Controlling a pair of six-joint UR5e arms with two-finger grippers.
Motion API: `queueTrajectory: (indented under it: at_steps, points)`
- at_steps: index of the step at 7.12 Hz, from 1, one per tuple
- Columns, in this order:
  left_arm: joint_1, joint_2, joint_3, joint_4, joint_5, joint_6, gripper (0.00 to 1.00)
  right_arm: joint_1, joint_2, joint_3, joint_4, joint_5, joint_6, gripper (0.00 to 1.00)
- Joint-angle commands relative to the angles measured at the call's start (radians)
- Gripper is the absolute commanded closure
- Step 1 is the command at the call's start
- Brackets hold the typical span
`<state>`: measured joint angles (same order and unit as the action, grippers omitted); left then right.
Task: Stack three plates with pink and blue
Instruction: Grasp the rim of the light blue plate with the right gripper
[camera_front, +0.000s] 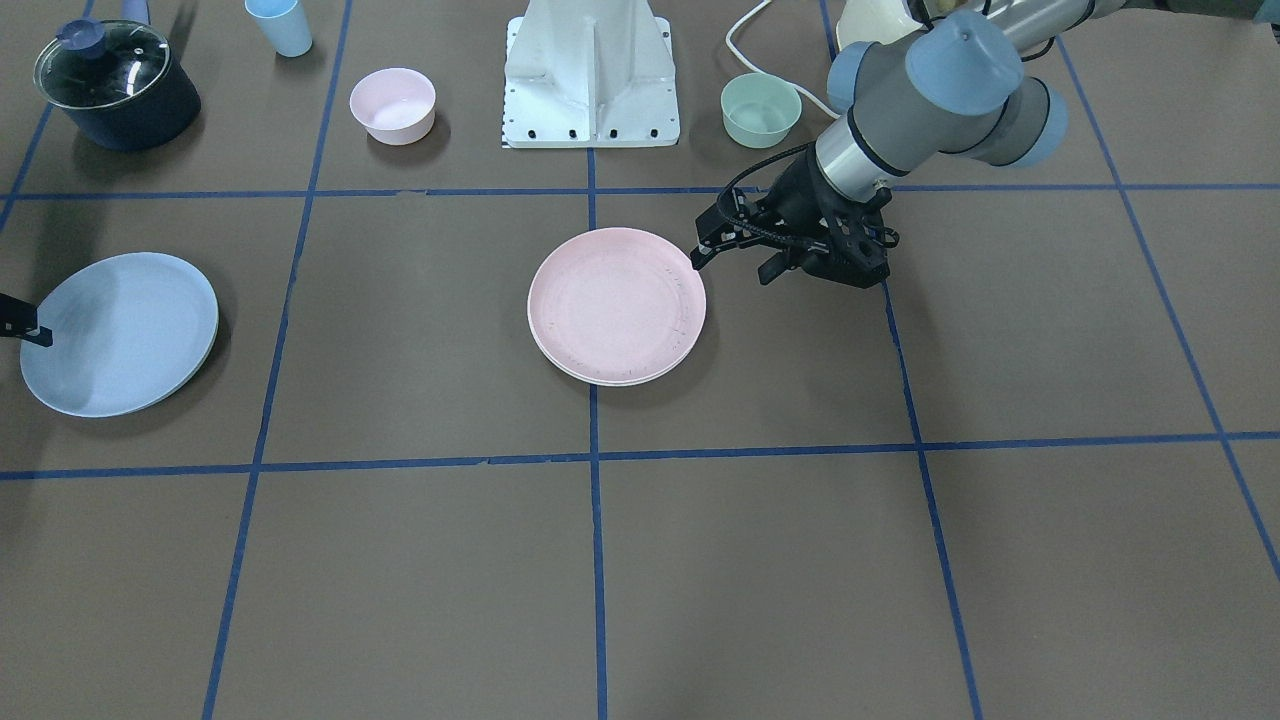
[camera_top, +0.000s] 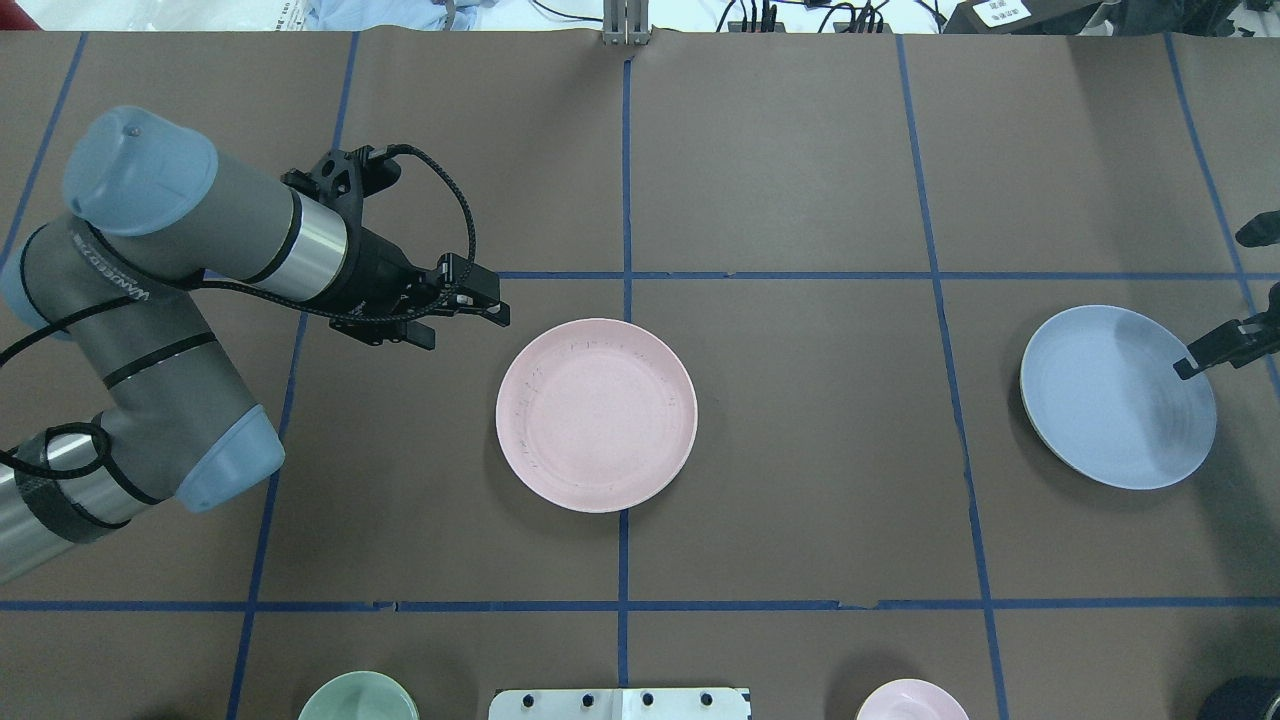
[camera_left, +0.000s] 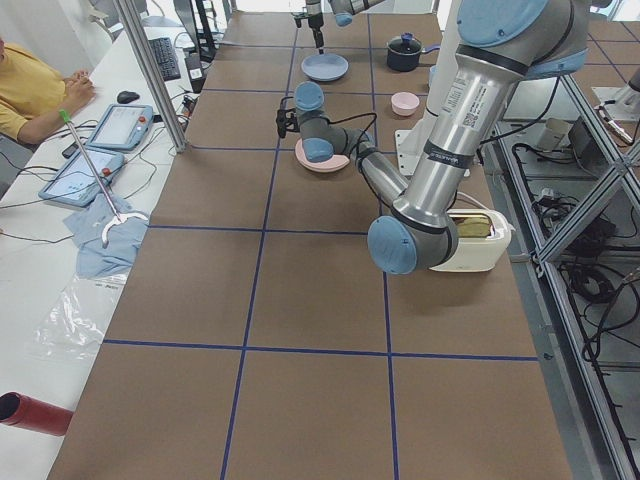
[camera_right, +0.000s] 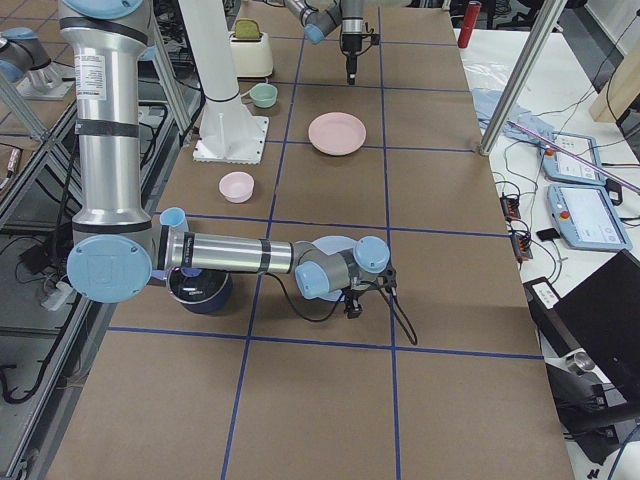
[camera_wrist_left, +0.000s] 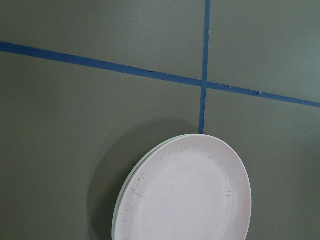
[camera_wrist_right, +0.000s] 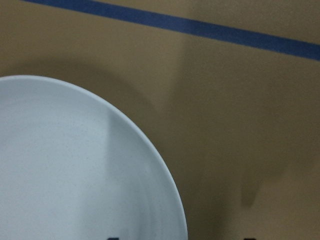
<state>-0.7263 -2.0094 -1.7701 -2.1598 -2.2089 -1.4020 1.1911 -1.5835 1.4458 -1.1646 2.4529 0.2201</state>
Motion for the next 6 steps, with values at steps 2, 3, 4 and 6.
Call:
queueTrajectory:
  at_steps: [2,3,4,6]
  points:
    - [-0.001,0.011,-0.006,0.000,0.000,0.000,0.00,-0.014,0.019,-0.028,0.005,0.000,0.016,0.46]
    - [-0.002,0.012,-0.015,0.000,0.000,-0.002,0.00,-0.016,0.034,-0.027,0.005,0.001,0.063,0.99]
    - [-0.002,0.021,-0.025,0.000,0.000,-0.002,0.00,-0.036,0.037,-0.030,0.008,-0.002,0.099,1.00]
    - [-0.002,0.021,-0.028,0.000,0.000,-0.002,0.00,-0.034,0.034,-0.022,0.034,0.003,0.102,1.00]
